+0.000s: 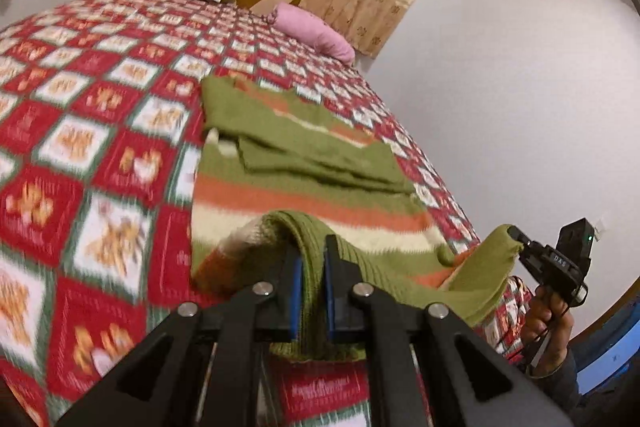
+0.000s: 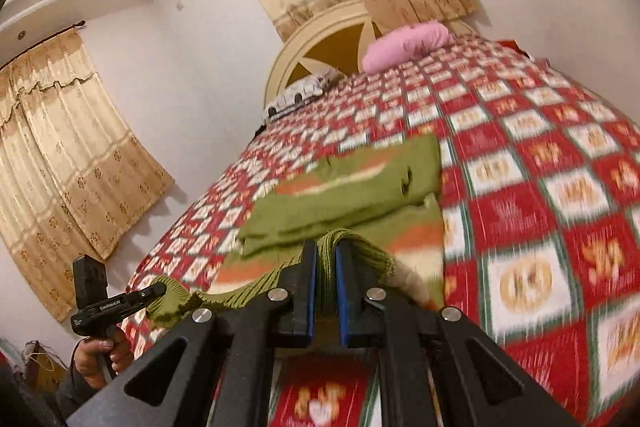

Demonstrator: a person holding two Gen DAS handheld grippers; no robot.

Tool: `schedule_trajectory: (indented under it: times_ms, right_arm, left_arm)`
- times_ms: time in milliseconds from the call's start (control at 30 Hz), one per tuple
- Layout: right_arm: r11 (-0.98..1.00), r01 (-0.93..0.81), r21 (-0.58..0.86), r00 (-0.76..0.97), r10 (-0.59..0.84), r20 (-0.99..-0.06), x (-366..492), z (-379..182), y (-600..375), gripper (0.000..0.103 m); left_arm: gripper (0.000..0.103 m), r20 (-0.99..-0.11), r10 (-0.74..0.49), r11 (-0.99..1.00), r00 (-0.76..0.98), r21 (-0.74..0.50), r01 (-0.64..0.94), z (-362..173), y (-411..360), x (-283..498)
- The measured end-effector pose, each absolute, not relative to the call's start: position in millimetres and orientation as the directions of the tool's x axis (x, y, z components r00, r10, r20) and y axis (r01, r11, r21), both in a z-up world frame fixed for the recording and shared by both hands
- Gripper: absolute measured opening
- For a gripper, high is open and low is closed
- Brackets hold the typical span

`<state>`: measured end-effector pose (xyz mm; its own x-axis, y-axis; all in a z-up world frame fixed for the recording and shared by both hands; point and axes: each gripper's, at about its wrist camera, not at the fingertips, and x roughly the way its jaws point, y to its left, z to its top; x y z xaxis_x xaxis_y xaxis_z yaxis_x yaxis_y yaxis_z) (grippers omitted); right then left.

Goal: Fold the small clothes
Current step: 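Lift the hem with both tools, fold it toward the collar, then open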

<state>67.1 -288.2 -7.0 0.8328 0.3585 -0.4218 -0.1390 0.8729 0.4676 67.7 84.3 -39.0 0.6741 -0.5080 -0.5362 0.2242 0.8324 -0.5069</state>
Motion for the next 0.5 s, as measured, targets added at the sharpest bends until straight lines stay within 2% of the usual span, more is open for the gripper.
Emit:
schedule_trajectory:
  times_ms: [233, 500]
  right_arm:
    - [0.879, -0.161, 0.449, 0.853, 0.353, -0.385, 117.8, 29.5, -296.1, 0.008]
    - [0.901, -0.120, 0.418, 0.840, 0.316, -0.440, 217.8, 40.4, -305.7, 0.008]
  left_arm:
    - [0.009, -0.492, -0.504, 0.823, 0.710, -0.523, 0.222, -11.7, 95.3, 123.2]
    - [0.009, -0.514, -0.468, 0.843, 0.719, -0.504, 0.188, -3.8, 100.5, 209.5]
